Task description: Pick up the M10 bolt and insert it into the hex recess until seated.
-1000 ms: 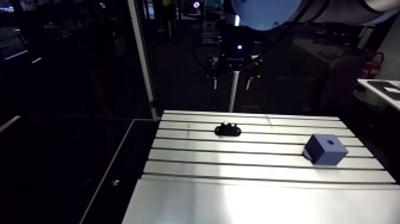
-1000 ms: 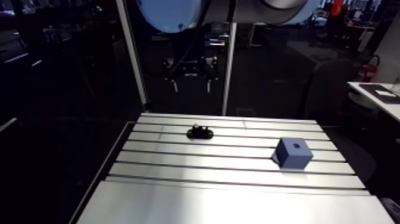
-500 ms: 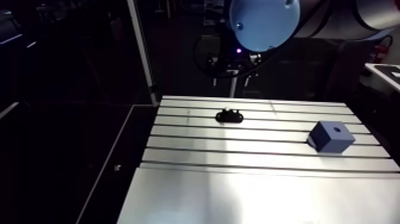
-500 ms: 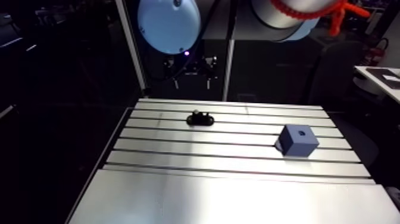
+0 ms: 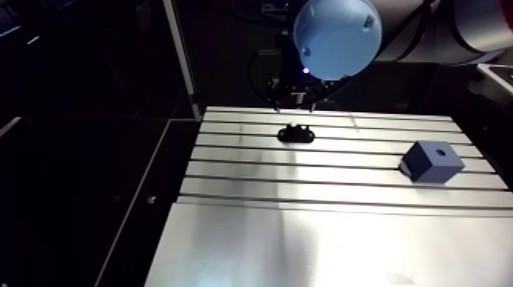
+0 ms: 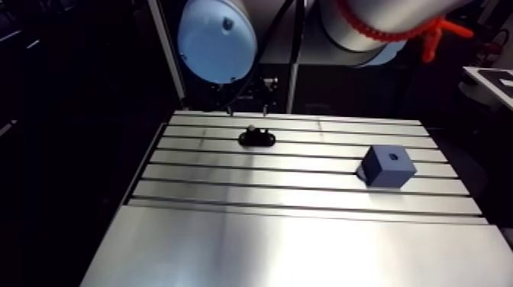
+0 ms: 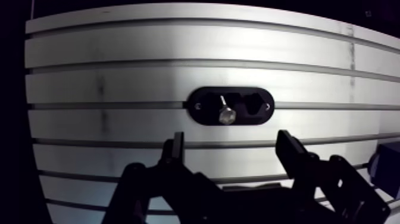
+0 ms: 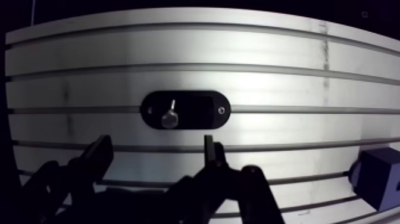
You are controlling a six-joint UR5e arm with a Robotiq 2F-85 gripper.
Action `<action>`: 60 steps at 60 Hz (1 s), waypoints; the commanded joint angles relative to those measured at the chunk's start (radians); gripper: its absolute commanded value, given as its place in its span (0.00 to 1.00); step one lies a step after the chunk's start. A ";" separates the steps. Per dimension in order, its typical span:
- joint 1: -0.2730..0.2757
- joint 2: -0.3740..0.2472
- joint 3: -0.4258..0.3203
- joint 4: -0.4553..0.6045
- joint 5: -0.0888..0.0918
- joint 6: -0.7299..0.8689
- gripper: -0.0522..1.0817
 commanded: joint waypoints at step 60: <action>-0.009 0.079 0.015 -0.081 -0.001 -0.003 0.39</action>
